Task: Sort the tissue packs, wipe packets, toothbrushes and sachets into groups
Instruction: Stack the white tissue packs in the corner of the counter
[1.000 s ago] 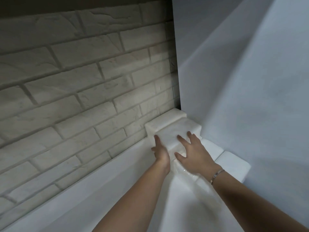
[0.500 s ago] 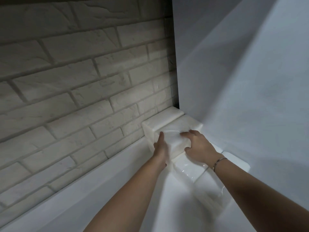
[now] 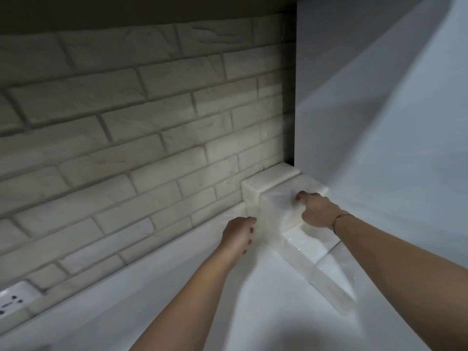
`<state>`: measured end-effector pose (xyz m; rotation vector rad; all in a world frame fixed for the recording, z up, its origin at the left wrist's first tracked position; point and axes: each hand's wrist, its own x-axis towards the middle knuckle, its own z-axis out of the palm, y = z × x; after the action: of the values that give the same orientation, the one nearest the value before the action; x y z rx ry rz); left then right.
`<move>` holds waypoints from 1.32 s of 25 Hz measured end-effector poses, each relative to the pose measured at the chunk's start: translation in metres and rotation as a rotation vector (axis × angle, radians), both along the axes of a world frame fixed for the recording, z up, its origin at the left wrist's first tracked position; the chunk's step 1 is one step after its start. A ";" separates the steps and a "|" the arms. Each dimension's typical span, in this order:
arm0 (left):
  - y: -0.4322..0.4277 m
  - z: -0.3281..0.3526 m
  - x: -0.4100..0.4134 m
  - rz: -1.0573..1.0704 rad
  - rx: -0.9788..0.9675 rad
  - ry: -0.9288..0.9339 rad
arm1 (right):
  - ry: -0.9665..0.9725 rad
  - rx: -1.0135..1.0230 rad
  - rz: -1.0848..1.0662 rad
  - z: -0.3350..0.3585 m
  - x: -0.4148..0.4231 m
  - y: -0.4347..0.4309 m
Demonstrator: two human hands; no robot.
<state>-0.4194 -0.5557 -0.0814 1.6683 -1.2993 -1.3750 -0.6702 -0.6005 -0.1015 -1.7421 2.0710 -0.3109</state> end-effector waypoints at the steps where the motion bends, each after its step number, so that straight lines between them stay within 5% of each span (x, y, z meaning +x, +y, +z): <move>1: 0.009 0.002 0.016 -0.018 -0.026 -0.022 | -0.001 -0.031 -0.014 0.000 0.003 0.005; 5: 0.056 -0.003 0.080 -0.125 -0.169 -0.145 | 0.067 -0.256 -0.130 -0.016 0.036 0.045; 12: 0.155 -0.035 0.216 -0.032 -0.329 -0.400 | -0.217 -0.663 0.012 -0.030 0.197 0.154; 22: 0.324 -0.078 0.444 0.590 -0.382 -0.063 | -0.584 -0.417 0.232 -0.053 0.481 0.335; 28: 0.413 -0.125 0.499 0.813 -0.279 0.029 | -0.620 -0.151 0.395 -0.090 0.581 0.402; 33: 0.427 -0.113 0.525 0.983 -0.327 0.043 | -0.822 -0.060 0.247 -0.082 0.627 0.387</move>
<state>0.1053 -0.1286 -0.1940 1.6562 -0.4724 -0.5622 -0.0428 -0.2133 -0.1832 -1.5108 1.2577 -0.8476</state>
